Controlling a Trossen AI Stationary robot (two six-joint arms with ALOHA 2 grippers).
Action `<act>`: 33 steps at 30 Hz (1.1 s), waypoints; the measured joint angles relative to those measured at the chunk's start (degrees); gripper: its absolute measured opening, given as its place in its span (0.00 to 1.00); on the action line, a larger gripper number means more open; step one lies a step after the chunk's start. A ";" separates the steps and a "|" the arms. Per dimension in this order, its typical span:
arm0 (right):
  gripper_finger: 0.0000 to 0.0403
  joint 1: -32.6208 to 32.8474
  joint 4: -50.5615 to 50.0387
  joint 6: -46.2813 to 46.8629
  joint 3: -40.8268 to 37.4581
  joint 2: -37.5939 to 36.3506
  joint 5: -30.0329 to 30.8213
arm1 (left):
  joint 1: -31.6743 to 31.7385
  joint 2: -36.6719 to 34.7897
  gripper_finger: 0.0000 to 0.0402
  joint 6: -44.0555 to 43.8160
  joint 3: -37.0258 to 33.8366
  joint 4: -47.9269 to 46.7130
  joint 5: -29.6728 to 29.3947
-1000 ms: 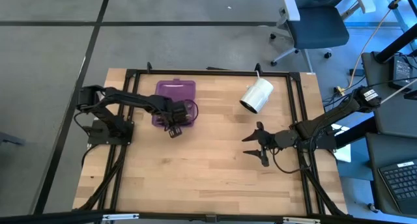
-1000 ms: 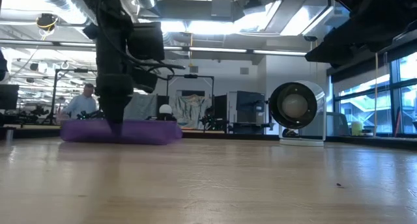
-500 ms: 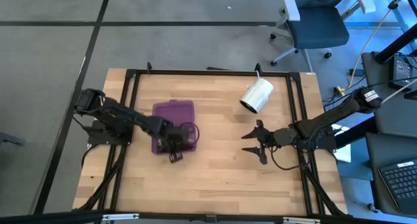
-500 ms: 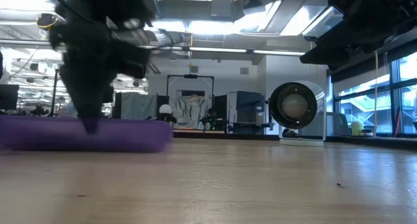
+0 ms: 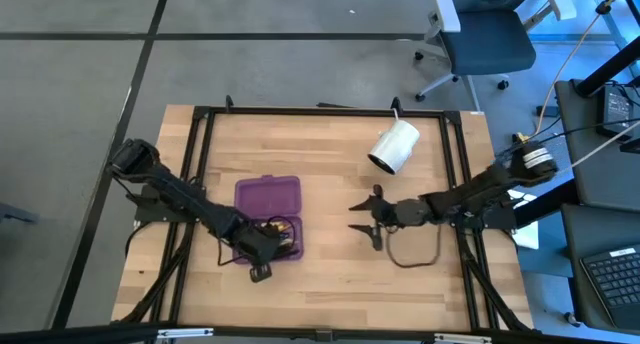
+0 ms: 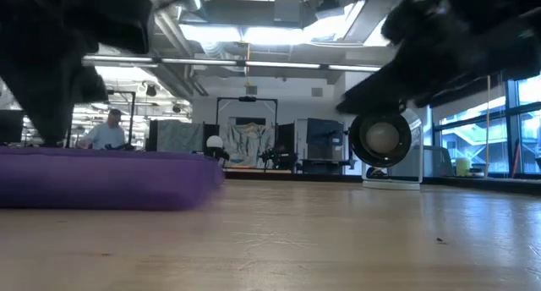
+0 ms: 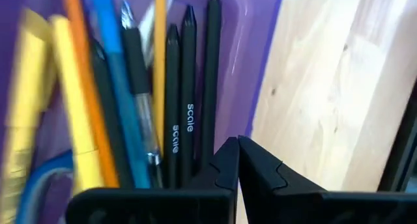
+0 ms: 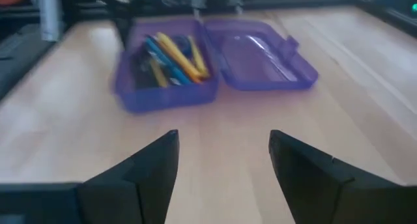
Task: Pick & place school supplies into a supply box
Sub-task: Close the purple box organizer
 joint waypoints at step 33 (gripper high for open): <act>0.60 -13.75 -6.40 -6.15 29.19 33.05 -5.45 | -7.90 -7.51 0.00 -49.00 -8.97 -41.28 -13.34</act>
